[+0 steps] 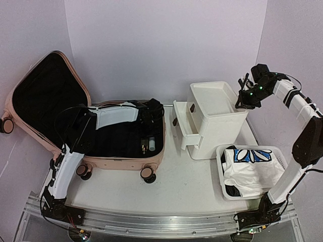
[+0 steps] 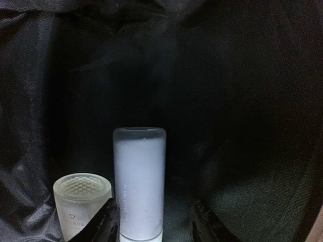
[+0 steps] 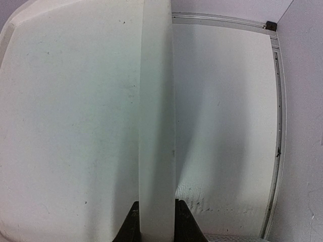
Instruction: Open, take out, and arrange the luggage
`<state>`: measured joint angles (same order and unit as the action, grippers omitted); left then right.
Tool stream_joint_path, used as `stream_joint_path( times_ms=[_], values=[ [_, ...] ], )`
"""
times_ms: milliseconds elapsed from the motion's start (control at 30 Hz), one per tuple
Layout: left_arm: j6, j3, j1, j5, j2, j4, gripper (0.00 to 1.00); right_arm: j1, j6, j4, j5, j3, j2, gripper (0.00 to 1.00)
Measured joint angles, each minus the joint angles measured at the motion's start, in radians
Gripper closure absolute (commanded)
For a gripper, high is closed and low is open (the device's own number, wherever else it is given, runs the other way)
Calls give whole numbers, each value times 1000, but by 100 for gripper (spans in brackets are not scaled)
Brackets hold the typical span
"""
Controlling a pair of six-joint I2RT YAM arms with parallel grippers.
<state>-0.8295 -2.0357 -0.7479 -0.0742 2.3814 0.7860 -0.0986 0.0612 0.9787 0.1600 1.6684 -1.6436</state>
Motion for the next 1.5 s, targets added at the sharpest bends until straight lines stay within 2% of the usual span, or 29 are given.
stream_joint_path(
  times_ms=[133, 300, 500, 667, 833, 967, 1200, 1333, 1500],
  values=[
    [8, -13, -8, -35, 16, 9, 61, 0, 0, 0, 0, 0, 0, 100],
    [25, -26, -14, -56, 50, 4, 63, 0, 3, 0, 0, 0, 0, 100],
    [49, -31, -19, -85, 56, 0, 76, 0, 4, 0, 0, 0, 0, 100],
    [74, -28, -26, -109, 48, 0, 78, 0, 4, 0, 0, 0, 0, 100],
    [97, -15, -20, -124, -23, 34, 79, 0, 4, -2, 0, -2, 0, 100],
    [109, 14, 8, -121, -150, 38, 80, 0, 4, -2, 0, -2, 0, 100],
    [92, 113, 35, 64, -358, -173, 80, 0, 4, -2, 0, -2, 1, 100],
    [15, 114, 23, 233, -359, -335, 81, 0, 4, -2, 0, -2, 1, 100],
    [-110, 88, -1, 363, -290, -451, 81, 0, 4, -2, 0, -2, 1, 100]
  ],
)
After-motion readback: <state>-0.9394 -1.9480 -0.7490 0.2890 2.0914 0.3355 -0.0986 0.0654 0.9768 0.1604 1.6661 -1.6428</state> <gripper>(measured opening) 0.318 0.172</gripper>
